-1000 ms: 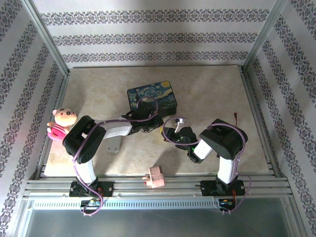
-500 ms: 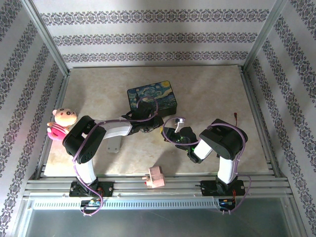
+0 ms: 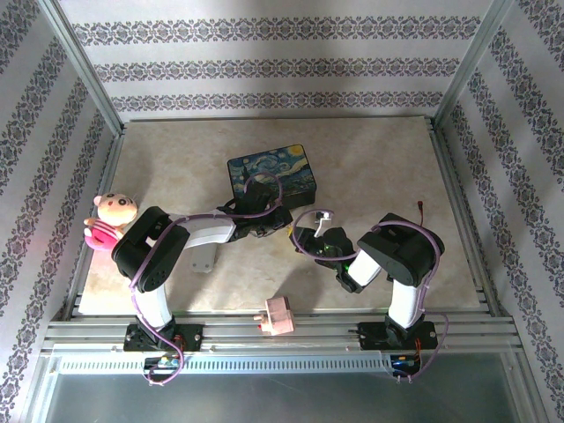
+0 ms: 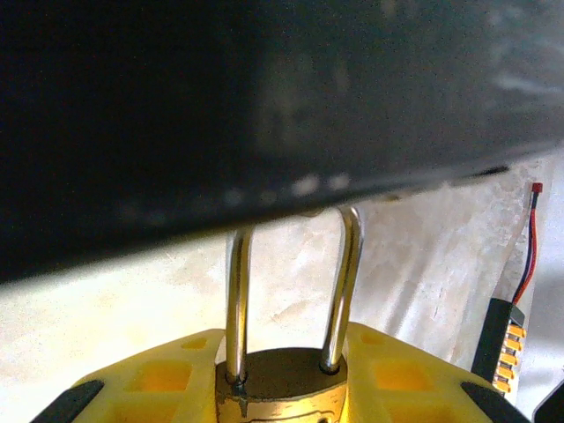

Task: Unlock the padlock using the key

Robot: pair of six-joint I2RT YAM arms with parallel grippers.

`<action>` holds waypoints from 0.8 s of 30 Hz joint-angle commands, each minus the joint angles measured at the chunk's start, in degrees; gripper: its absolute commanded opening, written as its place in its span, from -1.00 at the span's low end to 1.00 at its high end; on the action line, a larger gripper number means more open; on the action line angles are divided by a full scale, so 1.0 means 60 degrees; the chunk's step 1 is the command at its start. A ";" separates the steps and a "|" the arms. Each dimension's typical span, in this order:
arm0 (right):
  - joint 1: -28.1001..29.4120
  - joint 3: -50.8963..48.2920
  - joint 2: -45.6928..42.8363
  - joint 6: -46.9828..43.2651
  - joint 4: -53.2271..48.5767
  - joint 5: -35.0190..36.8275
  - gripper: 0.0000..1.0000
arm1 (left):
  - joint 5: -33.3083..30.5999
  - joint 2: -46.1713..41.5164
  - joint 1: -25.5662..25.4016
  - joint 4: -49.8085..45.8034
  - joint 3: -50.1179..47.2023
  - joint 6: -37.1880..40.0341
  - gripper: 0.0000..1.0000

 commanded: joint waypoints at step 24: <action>-0.0007 0.0318 0.0502 0.0197 0.0451 -0.0155 -0.65 | 0.0865 0.0088 -0.0050 0.0562 0.0036 -0.0692 -0.52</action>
